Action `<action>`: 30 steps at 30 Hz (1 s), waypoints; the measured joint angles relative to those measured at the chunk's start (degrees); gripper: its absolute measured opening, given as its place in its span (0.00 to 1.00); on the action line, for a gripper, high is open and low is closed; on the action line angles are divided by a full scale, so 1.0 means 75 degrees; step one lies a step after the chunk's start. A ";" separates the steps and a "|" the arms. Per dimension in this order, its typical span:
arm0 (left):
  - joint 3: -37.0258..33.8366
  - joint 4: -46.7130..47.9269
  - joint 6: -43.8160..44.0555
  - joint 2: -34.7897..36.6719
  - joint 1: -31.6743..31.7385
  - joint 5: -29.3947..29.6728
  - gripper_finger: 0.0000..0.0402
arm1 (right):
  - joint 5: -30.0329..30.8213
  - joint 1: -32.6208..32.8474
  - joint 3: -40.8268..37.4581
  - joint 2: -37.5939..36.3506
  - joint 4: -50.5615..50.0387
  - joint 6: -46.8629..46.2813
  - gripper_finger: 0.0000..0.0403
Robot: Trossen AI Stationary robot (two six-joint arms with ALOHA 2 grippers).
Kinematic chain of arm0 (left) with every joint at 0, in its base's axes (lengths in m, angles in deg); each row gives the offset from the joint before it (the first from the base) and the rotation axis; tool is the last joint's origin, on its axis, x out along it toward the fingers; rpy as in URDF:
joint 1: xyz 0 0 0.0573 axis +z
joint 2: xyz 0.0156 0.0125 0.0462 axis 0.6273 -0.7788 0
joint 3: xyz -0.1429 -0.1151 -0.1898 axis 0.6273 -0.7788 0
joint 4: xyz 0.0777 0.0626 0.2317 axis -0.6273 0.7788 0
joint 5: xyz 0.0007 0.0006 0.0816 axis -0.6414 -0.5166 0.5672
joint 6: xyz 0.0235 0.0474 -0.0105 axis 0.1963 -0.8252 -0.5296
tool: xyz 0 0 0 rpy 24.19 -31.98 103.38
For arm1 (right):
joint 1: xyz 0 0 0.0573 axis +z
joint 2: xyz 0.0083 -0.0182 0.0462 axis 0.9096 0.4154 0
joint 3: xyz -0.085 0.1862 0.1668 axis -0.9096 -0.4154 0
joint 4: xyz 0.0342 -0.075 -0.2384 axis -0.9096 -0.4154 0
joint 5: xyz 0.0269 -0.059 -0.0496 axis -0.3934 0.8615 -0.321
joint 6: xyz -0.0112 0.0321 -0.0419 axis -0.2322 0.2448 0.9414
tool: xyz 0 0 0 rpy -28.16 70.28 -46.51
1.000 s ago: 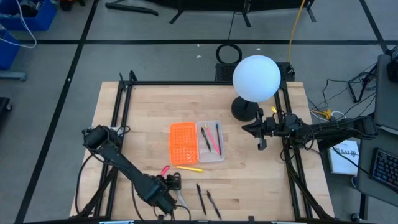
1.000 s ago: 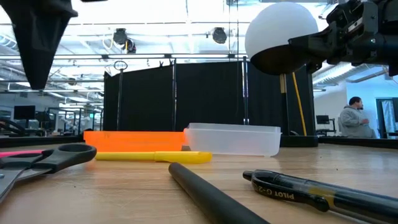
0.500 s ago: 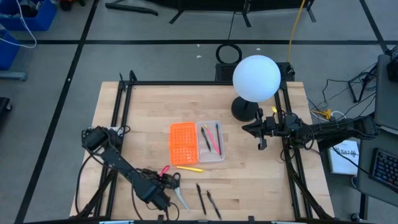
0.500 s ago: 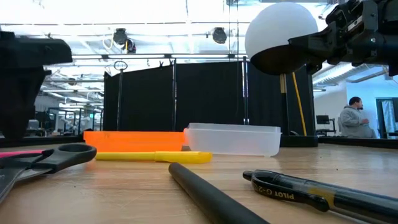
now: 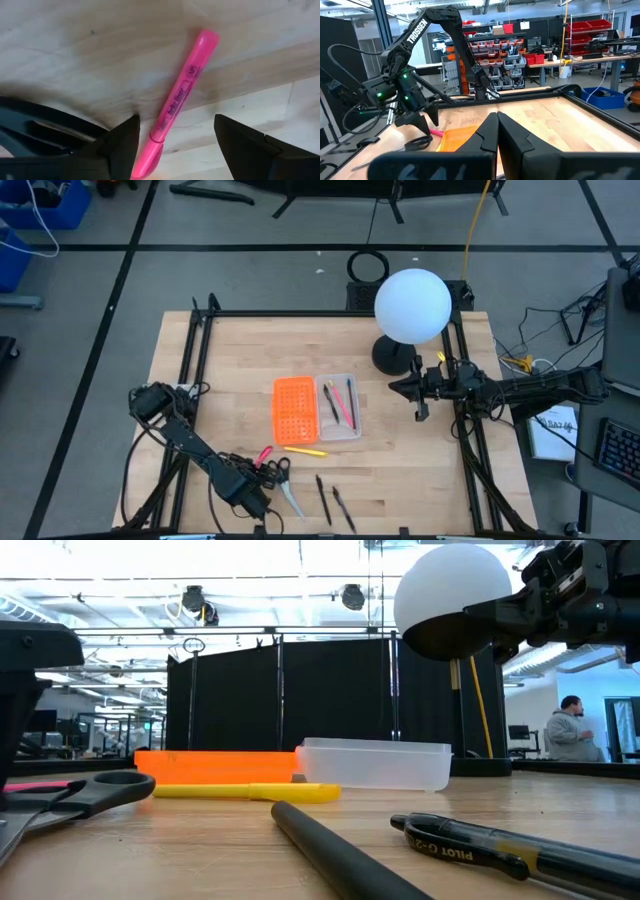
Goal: Pick & place school supplies into a supply box
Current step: Put the pink pen into the supply box
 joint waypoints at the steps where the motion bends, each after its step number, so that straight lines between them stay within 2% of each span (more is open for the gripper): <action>1: -0.0051 -0.0046 -0.0040 0.0008 0.0036 -0.0019 0.66 | 0.0000 0.0000 0.0000 0.0000 0.0000 0.0017 0.00; 5: -0.0091 -0.0185 -0.0200 0.0011 0.0205 -0.0255 0.65 | 0.0000 0.0002 0.0000 0.0002 0.0001 0.0191 0.00; 8: -0.0099 -0.0451 -0.0007 0.0003 0.0332 -0.0592 0.61 | 0.0000 0.0002 0.0000 0.0000 0.0006 0.0245 0.00; 13: -0.0077 -0.0598 0.0520 -0.0003 0.0407 -0.0990 0.49 | 0.0000 0.0003 0.0000 0.0001 0.0018 0.0295 0.00; 22: -0.0077 -0.0696 0.1430 -0.0012 0.0408 -0.1238 0.25 | 0.0000 0.0003 0.0000 0.0003 0.0061 0.0355 0.00; 30: -0.0088 -0.0675 0.2205 0.0029 0.0408 -0.1613 0.09 | 0.0000 0.0003 0.0000 0.0002 0.0064 0.0355 0.00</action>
